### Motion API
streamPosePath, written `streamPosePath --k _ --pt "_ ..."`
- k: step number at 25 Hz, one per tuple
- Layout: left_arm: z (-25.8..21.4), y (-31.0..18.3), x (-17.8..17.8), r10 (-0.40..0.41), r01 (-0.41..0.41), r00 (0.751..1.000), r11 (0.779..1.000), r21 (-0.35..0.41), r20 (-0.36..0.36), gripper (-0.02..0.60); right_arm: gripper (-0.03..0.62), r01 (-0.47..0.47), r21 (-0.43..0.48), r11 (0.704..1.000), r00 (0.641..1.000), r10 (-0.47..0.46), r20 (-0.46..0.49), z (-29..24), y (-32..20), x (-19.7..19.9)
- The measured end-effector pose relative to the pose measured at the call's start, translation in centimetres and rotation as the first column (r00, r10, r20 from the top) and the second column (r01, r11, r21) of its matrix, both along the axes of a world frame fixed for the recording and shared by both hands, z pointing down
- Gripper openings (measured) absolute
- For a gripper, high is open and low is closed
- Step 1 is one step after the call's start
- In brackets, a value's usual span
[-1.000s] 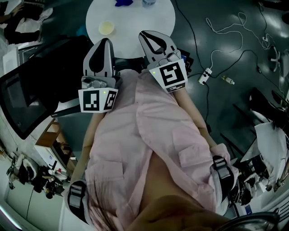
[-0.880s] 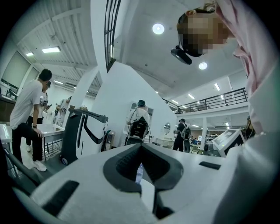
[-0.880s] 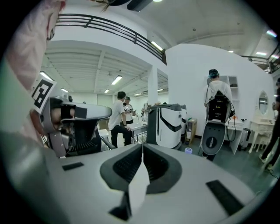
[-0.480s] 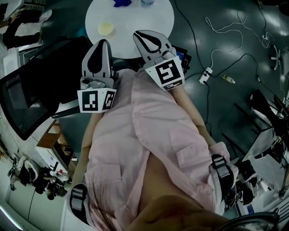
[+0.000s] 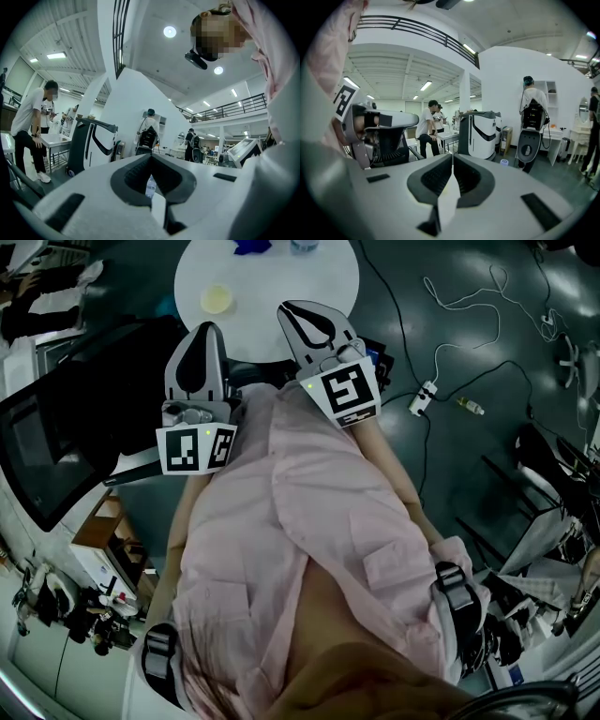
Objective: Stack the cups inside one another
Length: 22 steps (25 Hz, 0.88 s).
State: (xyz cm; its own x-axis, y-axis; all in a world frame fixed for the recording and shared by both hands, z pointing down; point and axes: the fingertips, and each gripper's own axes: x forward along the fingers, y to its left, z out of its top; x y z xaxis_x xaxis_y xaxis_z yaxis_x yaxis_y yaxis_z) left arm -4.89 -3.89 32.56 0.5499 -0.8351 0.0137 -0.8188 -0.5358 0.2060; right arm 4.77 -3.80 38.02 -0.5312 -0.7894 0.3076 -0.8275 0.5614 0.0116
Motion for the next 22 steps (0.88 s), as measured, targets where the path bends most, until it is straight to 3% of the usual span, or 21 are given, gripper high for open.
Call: streamPosePath --k 22 --pt "-0.15 0.56 -0.86 -0.015 0.015 1.0 1.0 0.001 -0.01 0.015 0.034 0.006 -0.003 1.0 1.0 -0.006 0.001 -0.13 0.32 -0.63"
